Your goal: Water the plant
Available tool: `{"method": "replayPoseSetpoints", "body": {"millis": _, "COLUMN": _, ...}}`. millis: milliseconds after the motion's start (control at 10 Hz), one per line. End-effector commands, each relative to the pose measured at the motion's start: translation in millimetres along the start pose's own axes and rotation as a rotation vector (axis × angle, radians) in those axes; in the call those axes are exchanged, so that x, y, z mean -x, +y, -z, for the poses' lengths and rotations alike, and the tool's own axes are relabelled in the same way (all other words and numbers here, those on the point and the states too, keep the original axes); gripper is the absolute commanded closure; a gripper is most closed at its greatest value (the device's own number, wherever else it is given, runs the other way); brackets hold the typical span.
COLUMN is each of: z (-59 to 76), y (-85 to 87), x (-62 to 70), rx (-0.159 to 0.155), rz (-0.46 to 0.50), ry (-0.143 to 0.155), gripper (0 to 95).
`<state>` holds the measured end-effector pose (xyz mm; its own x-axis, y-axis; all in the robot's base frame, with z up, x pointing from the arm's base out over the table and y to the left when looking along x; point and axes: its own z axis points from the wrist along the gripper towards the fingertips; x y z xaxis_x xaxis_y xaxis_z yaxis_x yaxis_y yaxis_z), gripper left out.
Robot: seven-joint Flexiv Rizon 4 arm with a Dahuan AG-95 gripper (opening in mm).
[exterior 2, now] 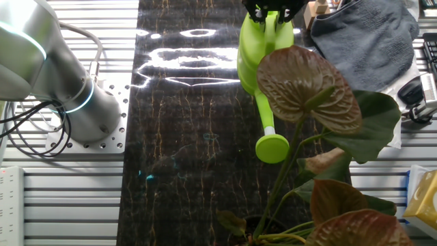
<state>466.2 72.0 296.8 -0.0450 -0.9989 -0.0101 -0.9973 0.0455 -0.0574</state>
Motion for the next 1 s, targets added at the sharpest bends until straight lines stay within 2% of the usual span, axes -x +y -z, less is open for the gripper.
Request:
{"method": "replayPoseSetpoints", "body": {"millis": 100, "z": 0.1, "y": 0.2, "x": -0.1, "rx": -0.008, "rz": -0.005, "ry": 0.002, "gripper": 95.0}}
{"method": "replayPoseSetpoints", "body": {"millis": 400, "z": 0.1, "y": 0.2, "x": -0.1, "rx": -0.016, "rz": -0.015, "ry": 0.007, "gripper": 95.0}}
{"method": "replayPoseSetpoints", "body": {"millis": 1000, "z": 0.1, "y": 0.2, "x": -0.1, "rx": -0.020, "rz": -0.008, "ry": -0.005, "gripper": 95.0}}
